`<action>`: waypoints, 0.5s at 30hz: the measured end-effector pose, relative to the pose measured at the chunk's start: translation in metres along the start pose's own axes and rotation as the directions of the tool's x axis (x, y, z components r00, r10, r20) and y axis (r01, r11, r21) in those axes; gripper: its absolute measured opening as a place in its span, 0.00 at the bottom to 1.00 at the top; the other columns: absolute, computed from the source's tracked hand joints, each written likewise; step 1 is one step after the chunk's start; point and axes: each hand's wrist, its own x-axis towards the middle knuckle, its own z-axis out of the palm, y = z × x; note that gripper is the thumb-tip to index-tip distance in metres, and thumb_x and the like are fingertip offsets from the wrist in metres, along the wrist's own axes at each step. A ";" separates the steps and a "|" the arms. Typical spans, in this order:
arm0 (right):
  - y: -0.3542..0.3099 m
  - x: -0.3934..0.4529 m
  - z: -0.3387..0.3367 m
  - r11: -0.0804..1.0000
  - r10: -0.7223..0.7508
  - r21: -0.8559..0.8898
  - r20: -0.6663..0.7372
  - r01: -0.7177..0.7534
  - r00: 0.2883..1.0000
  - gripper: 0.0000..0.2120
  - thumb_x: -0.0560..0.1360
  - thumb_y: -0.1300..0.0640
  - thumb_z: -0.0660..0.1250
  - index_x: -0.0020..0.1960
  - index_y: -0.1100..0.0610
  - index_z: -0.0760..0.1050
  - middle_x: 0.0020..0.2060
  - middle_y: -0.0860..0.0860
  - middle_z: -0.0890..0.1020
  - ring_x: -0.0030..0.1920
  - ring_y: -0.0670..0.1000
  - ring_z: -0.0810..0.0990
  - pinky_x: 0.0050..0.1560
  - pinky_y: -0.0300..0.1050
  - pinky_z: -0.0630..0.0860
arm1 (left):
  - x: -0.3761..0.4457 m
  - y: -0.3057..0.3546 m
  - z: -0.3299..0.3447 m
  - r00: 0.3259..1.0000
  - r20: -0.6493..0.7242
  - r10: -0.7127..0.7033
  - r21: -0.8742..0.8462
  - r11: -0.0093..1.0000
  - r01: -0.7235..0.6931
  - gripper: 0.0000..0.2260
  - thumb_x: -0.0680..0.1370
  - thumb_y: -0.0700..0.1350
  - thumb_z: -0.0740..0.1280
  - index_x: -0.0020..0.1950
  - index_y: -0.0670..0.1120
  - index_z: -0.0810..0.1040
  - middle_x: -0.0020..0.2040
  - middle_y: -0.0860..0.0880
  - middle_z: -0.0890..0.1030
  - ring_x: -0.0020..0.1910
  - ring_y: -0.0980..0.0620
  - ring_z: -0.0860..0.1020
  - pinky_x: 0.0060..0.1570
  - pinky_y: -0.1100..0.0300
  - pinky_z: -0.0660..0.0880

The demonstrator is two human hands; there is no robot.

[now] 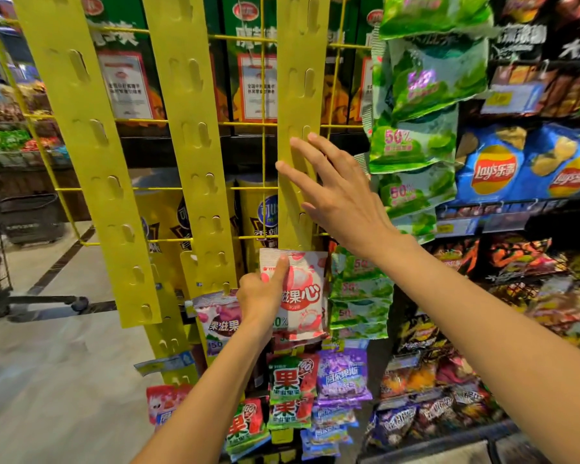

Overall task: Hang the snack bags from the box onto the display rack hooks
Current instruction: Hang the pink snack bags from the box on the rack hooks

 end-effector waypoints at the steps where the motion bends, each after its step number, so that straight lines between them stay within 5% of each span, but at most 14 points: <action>1: 0.000 0.000 0.000 1.000 0.002 0.001 -0.005 -0.002 1.000 0.34 0.65 0.62 0.75 0.69 0.54 0.69 0.70 0.58 0.68 0.71 0.59 0.64 0.67 0.51 0.61 | -0.002 -0.002 0.000 1.000 -0.001 -0.008 0.017 1.000 0.008 0.24 0.72 0.59 0.69 0.26 0.47 0.64 0.28 0.46 0.70 0.29 0.49 0.68 0.32 0.57 0.61; 8: -0.002 0.000 0.001 1.000 0.013 0.003 -0.030 -0.013 0.999 0.34 0.65 0.59 0.76 0.68 0.54 0.70 0.70 0.58 0.69 0.71 0.60 0.66 0.66 0.53 0.64 | -0.012 0.000 -0.001 1.000 -0.017 -0.003 0.070 0.998 0.004 0.26 0.73 0.58 0.68 0.24 0.47 0.59 0.18 0.54 0.61 0.23 0.52 0.59 0.27 0.58 0.54; 12: -0.002 0.000 0.001 1.000 0.008 0.001 -0.035 -0.008 0.999 0.34 0.64 0.57 0.76 0.68 0.54 0.70 0.70 0.58 0.69 0.70 0.59 0.66 0.66 0.52 0.63 | -0.015 0.019 0.000 0.995 -0.092 0.046 0.026 0.999 -0.043 0.22 0.72 0.61 0.68 0.31 0.44 0.72 0.28 0.47 0.73 0.27 0.50 0.68 0.29 0.56 0.61; 15: -0.002 0.000 0.000 1.000 0.009 -0.003 -0.029 -0.009 1.000 0.34 0.65 0.58 0.75 0.69 0.54 0.70 0.70 0.58 0.68 0.71 0.59 0.65 0.66 0.53 0.62 | -0.013 0.033 0.005 0.987 -0.157 0.023 0.018 1.000 -0.021 0.23 0.71 0.63 0.68 0.29 0.44 0.71 0.28 0.48 0.74 0.27 0.50 0.71 0.27 0.56 0.63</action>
